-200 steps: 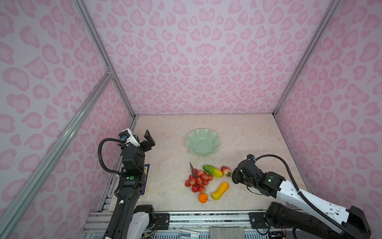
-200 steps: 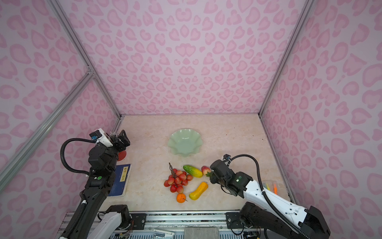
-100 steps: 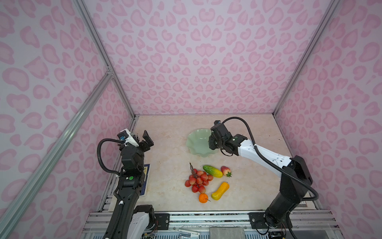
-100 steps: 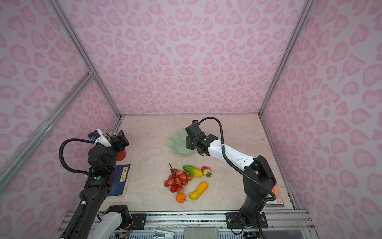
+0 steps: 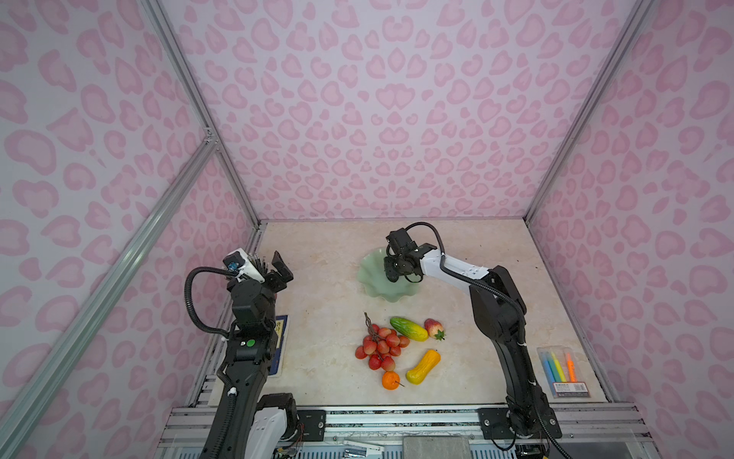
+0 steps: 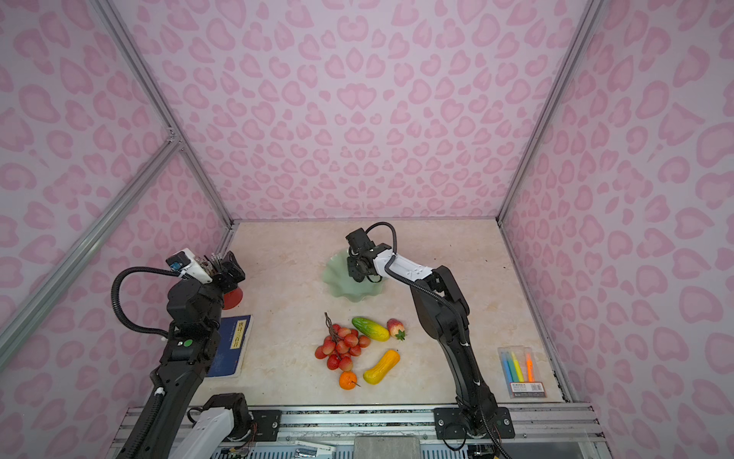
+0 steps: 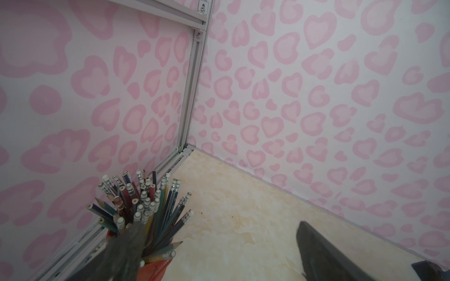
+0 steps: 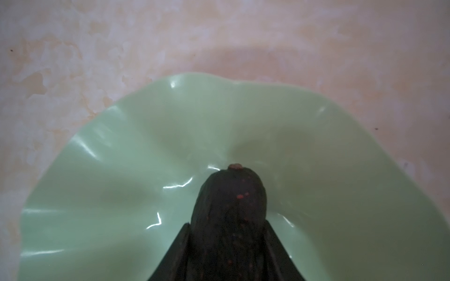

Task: Place and organize the fake fruits in the fruit bowl
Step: 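Release the avocado in the green bowl with right gripper while left arm reaches out, then grasp the yellow squash with the left gripper and lift it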

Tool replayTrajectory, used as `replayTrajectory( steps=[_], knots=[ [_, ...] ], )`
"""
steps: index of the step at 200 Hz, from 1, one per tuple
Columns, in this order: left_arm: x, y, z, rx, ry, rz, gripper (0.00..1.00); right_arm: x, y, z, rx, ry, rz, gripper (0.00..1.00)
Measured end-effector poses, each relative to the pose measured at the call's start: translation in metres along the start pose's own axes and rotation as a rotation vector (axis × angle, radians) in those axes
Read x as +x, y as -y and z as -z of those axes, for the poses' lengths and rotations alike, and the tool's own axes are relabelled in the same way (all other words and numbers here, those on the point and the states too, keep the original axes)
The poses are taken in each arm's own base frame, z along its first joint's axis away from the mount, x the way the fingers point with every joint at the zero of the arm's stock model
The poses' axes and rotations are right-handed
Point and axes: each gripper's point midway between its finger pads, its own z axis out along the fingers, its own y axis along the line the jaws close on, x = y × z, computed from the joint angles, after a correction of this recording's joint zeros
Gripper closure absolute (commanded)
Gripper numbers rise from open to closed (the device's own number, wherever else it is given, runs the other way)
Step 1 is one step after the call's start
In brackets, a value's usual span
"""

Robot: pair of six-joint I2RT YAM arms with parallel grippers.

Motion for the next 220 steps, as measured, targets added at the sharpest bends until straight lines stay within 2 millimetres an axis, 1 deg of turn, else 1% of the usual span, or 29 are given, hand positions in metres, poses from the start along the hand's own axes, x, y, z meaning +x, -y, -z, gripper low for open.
replayTrajectory(
  steps=[8, 18, 33, 48, 64, 88, 91, 102, 112, 120, 130, 141, 147, 159, 173, 187, 200, 207, 220],
  knots=[
    [0.000, 0.000, 0.000, 0.000, 0.000, 0.000, 0.02, 0.003, 0.000, -0.003, 0.001, -0.011, 0.001, 0.36],
    [-0.001, 0.000, 0.000, 0.001, 0.000, 0.000, 0.02, 0.005, 0.000, -0.005, 0.002, -0.016, 0.002, 0.30],
    [-0.001, 0.004, 0.000, 0.021, -0.009, -0.001, 0.00, 0.004, -0.001, -0.003, 0.001, -0.015, 0.001, 0.26],
    [-0.001, 0.015, -0.001, 0.073, -0.030, -0.007, 0.05, 0.002, -0.001, 0.006, -0.005, 0.001, -0.004, 0.22],
    [0.001, 0.032, -0.003, 0.159, -0.068, -0.026, 0.14, -0.001, -0.001, 0.031, -0.017, 0.036, -0.022, 0.18],
    [0.009, 0.062, -0.008, 0.297, -0.157, -0.044, 0.22, -0.022, 0.008, 0.088, -0.026, 0.181, -0.057, 0.13],
    [0.011, 0.066, -0.008, 0.312, -0.170, -0.048, 0.23, -0.026, 0.011, 0.096, -0.024, 0.209, -0.064, 0.13],
    [0.019, 0.083, -0.007, 0.377, -0.219, -0.064, 0.24, -0.031, 0.024, 0.116, -0.019, 0.274, -0.098, 0.11],
    [0.030, 0.101, -0.003, 0.441, -0.267, -0.088, 0.25, -0.030, 0.040, 0.129, -0.003, 0.312, -0.131, 0.10],
    [0.039, 0.116, 0.002, 0.490, -0.305, -0.109, 0.25, -0.025, 0.055, 0.136, 0.019, 0.323, -0.153, 0.10],
    [0.054, 0.140, 0.012, 0.564, -0.353, -0.146, 0.25, -0.018, 0.073, 0.145, 0.036, 0.344, -0.193, 0.09],
    [0.074, 0.167, 0.028, 0.650, -0.408, -0.196, 0.25, -0.011, 0.094, 0.153, 0.064, 0.367, -0.223, 0.08],
    [0.088, 0.182, 0.039, 0.700, -0.444, -0.220, 0.25, -0.007, 0.104, 0.157, 0.075, 0.382, -0.240, 0.06],
    [0.117, 0.206, 0.060, 0.782, -0.524, -0.260, 0.25, 0.004, 0.124, 0.164, 0.102, 0.403, -0.270, 0.04],
    [0.150, 0.226, 0.082, 0.850, -0.621, -0.297, 0.26, 0.014, 0.144, 0.175, 0.120, 0.434, -0.318, 0.02],
    [0.182, 0.241, 0.105, 0.892, -0.714, -0.339, 0.27, 0.019, 0.165, 0.188, 0.125, 0.490, -0.381, 0.02],
    [0.208, 0.256, 0.134, 0.951, -0.782, -0.391, 0.27, 0.026, 0.184, 0.198, 0.134, 0.550, -0.449, 0.02],
    [0.219, 0.265, 0.151, 0.987, -0.815, -0.422, 0.27, 0.030, 0.189, 0.201, 0.139, 0.564, -0.464, 0.02],
    [0.234, 0.278, 0.174, 1.031, -0.855, -0.464, 0.27, 0.033, 0.190, 0.207, 0.129, 0.585, -0.478, 0.02]
  ],
)
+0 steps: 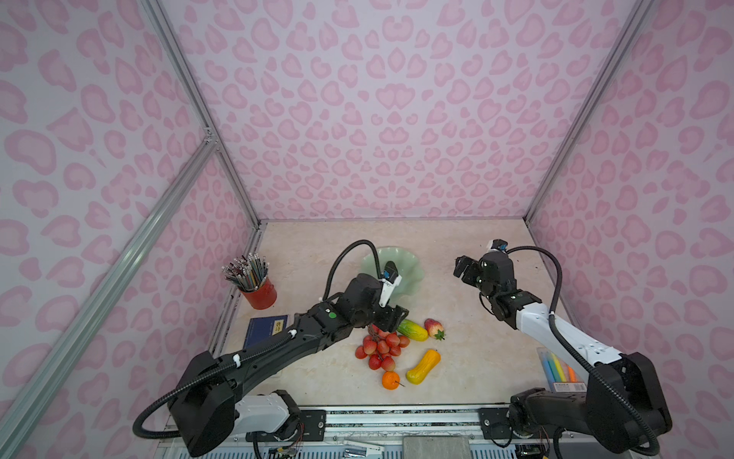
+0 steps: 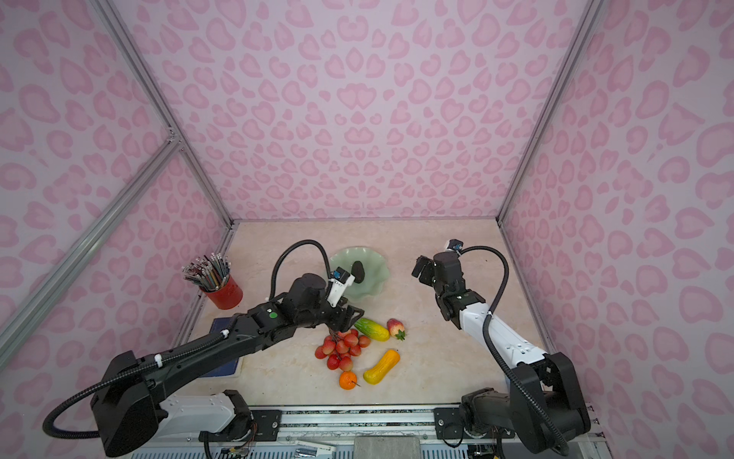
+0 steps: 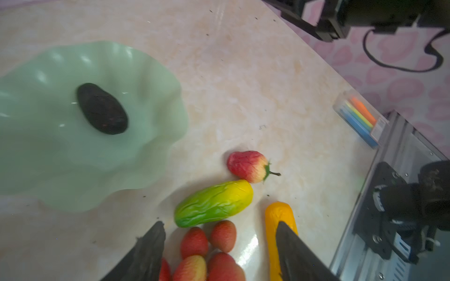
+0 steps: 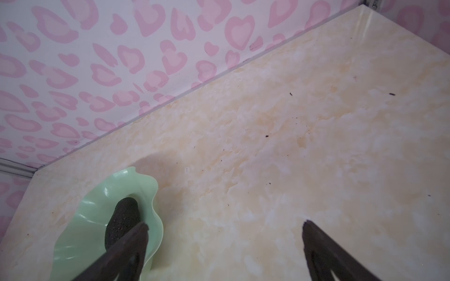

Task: Place and organize the fake fruits in the fruit bowl
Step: 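Grasp the yellow squash with the left gripper and lift it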

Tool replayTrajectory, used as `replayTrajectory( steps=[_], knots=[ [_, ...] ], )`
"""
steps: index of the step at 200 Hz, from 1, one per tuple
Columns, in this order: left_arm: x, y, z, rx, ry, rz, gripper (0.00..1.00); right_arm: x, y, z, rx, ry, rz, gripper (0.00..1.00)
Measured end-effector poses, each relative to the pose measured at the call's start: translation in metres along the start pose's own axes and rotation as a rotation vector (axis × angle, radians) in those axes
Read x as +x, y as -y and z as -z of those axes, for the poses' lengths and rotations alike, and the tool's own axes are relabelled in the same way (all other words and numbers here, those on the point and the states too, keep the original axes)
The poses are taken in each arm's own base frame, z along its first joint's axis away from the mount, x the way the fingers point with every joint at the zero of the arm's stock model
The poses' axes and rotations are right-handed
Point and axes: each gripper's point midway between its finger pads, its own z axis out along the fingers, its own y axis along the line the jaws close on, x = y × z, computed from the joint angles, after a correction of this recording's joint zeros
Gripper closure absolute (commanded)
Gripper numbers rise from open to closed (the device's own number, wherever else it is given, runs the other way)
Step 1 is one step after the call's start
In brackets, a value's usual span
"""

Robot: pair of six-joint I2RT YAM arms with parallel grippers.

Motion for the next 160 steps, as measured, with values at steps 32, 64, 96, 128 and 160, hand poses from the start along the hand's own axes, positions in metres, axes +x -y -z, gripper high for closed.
replayTrajectory(
  steps=[32, 64, 96, 128, 160],
  knots=[
    [0.013, 0.035, -0.027, 0.025, -0.079, -0.061, 0.30, -0.028, -0.001, 0.009, -0.002, 0.074, -0.025, 0.02],
    [0.040, 0.051, -0.047, 0.029, -0.184, -0.106, 0.30, -0.033, 0.007, 0.015, 0.024, 0.086, -0.033, 0.02],
    [0.066, 0.059, -0.067, 0.038, -0.284, -0.137, 0.30, -0.026, 0.022, 0.019, 0.056, 0.069, -0.036, 0.02],
    [0.091, 0.079, -0.083, 0.074, -0.381, -0.178, 0.31, -0.021, 0.031, 0.020, 0.077, 0.057, -0.050, 0.02],
    [0.108, 0.083, -0.093, 0.079, -0.449, -0.189, 0.37, -0.024, 0.033, 0.023, 0.080, 0.064, -0.061, 0.02]
  ],
)
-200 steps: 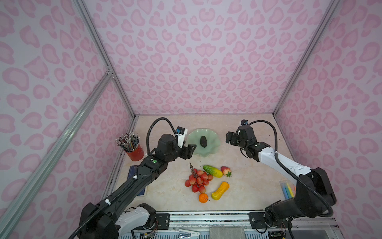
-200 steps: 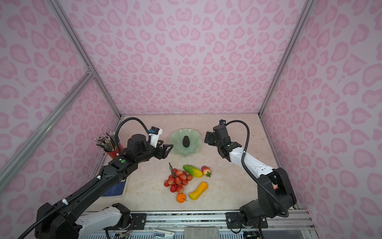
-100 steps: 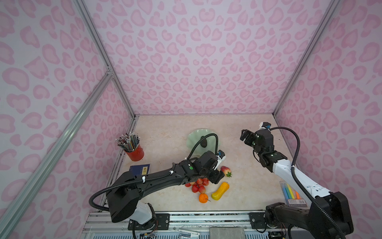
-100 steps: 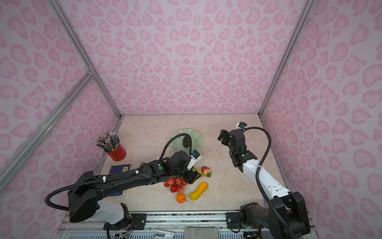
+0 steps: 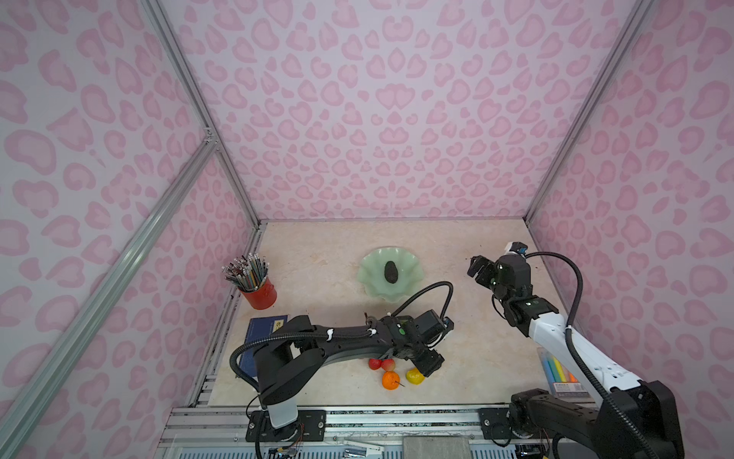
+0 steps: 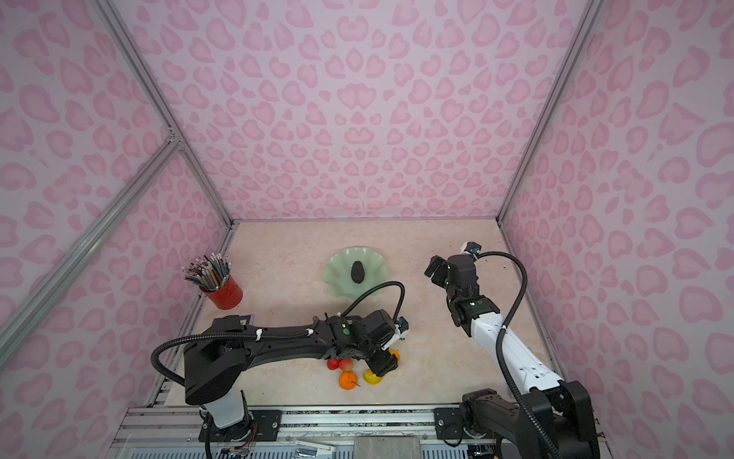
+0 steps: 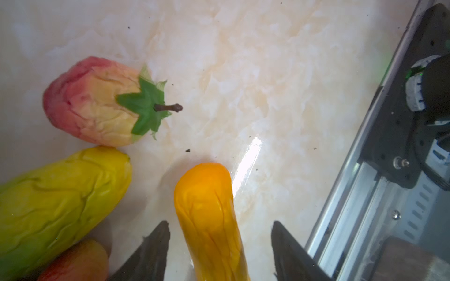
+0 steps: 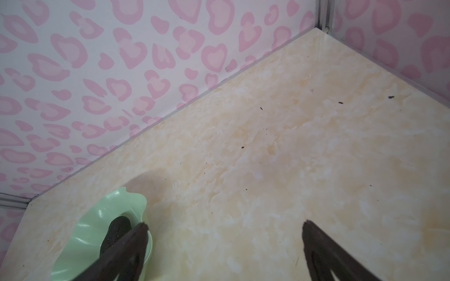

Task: Place and organize the fake fruits in the fruit bowl
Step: 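Grasp the yellow squash with the left gripper and lift it, then carry the yellow squash into the bowl and release it with left gripper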

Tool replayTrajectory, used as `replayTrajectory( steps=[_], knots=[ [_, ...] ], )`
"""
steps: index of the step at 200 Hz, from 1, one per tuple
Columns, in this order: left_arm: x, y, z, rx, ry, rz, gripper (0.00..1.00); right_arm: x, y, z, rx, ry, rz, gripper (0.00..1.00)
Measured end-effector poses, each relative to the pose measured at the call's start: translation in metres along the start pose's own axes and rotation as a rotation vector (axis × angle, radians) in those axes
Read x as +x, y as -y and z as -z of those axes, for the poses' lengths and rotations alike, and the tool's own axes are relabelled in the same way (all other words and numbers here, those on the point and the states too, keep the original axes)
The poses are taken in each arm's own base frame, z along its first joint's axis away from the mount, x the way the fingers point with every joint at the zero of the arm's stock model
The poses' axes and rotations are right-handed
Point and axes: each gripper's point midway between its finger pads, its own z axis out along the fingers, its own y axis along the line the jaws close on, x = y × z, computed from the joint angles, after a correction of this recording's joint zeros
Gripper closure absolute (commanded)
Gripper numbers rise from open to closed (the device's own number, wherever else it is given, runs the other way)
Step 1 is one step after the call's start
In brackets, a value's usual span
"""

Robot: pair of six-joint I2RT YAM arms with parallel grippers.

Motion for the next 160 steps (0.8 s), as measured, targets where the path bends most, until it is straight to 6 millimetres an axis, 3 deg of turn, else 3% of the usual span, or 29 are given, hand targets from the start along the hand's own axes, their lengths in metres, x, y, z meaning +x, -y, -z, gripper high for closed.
replayTrajectory(
  steps=[46, 84, 103, 131, 148, 160],
  knots=[
    [0.010, -0.001, -0.012, 0.002, -0.054, 0.005, 0.60, 0.000, 0.008, 0.002, 0.016, 0.004, -0.007, 0.02],
    [0.013, -0.002, -0.003, 0.004, -0.030, -0.001, 0.69, -0.001, 0.015, 0.001, 0.030, 0.006, -0.014, 0.02],
    [0.005, -0.004, 0.018, 0.013, 0.023, 0.009, 0.69, -0.003, 0.018, 0.000, 0.039, 0.011, -0.020, 0.02],
    [-0.039, -0.020, 0.072, 0.002, 0.202, 0.049, 0.69, -0.004, 0.021, -0.001, 0.047, 0.011, -0.023, 0.02],
    [-0.068, -0.039, 0.107, -0.017, 0.325, 0.078, 0.69, -0.002, 0.023, -0.003, 0.052, 0.002, -0.023, 0.02],
    [-0.084, -0.065, 0.126, -0.057, 0.395, 0.108, 0.69, 0.001, 0.023, -0.005, 0.048, -0.007, -0.023, 0.02]
  ],
)
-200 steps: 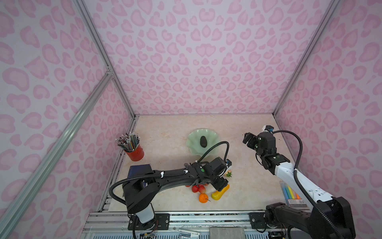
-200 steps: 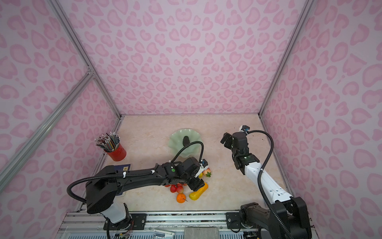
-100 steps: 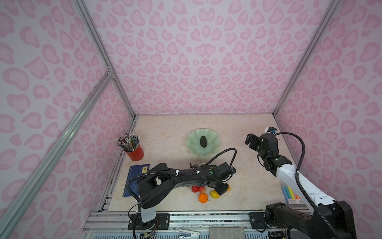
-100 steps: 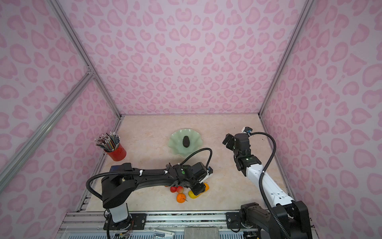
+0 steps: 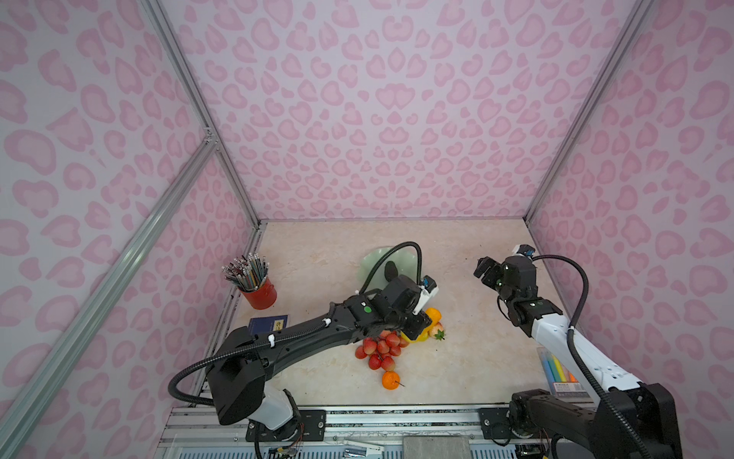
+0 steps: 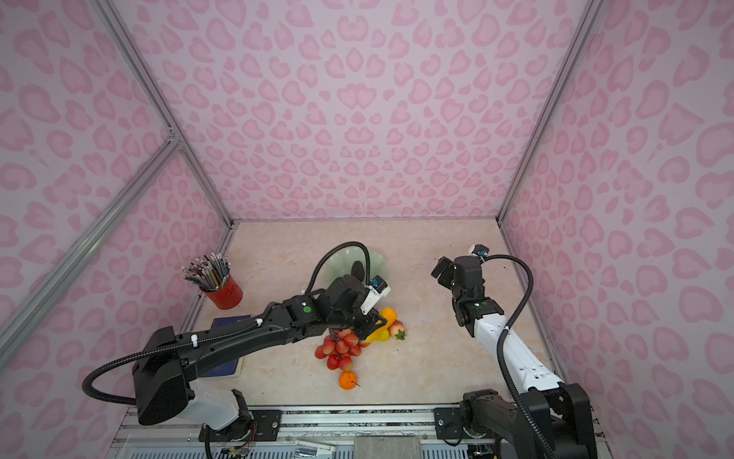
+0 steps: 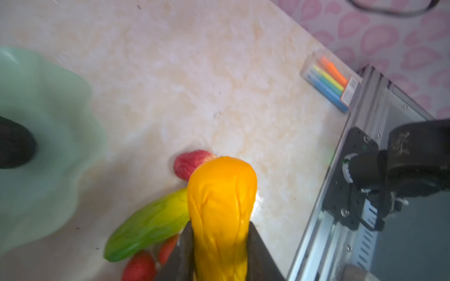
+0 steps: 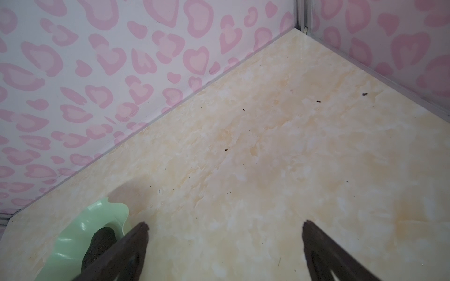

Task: Place and organize the fake fruits in the fruit bowl
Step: 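Carry the yellow squash into the bowl and release it with left gripper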

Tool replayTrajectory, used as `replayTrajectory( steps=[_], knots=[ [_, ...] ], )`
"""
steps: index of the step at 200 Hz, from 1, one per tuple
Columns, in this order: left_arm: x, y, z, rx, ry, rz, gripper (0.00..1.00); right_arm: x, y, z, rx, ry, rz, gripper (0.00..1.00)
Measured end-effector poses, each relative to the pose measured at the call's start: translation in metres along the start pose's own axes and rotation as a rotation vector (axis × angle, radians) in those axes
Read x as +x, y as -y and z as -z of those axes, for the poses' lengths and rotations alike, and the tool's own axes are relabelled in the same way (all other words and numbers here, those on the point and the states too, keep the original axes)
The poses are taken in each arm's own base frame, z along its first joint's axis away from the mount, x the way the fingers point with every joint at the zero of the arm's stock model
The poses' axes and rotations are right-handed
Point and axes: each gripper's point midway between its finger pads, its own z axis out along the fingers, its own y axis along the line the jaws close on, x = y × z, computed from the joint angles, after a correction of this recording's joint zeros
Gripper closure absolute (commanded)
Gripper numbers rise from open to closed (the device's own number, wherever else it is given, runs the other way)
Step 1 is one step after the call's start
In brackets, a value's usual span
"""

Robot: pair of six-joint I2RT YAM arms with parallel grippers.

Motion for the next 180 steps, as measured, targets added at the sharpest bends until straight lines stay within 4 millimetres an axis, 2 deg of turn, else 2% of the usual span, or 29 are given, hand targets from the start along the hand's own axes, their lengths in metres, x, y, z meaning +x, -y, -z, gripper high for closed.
replayTrajectory(
  steps=[26, 48, 77, 93, 123, 142, 180],
  knots=[
    [-0.038, -0.073, 0.013, -0.132, 0.093, 0.092, 0.69, 0.005, 0.000, -0.003, -0.002, -0.020, 0.003, 0.03],
    [-0.061, -0.116, 0.012, -0.191, 0.135, 0.136, 0.70, 0.008, -0.001, -0.004, -0.007, -0.038, 0.006, 0.03],
    [-0.069, -0.166, -0.001, -0.231, 0.149, 0.210, 0.71, 0.014, 0.000, -0.004, -0.005, -0.067, 0.012, 0.03],
    [-0.064, -0.192, -0.013, -0.258, 0.133, 0.253, 0.71, 0.019, 0.000, -0.006, -0.010, -0.086, 0.017, 0.03],
    [-0.044, -0.225, -0.036, -0.287, 0.092, 0.348, 0.71, 0.030, -0.001, -0.011, -0.015, -0.139, 0.038, 0.03],
    [-0.041, -0.241, -0.052, -0.297, 0.079, 0.393, 0.71, 0.038, 0.000, -0.015, -0.011, -0.179, 0.052, 0.03],
    [-0.032, -0.250, -0.077, -0.296, 0.050, 0.427, 0.65, 0.041, -0.004, -0.021, -0.012, -0.211, 0.075, 0.04]
  ],
)
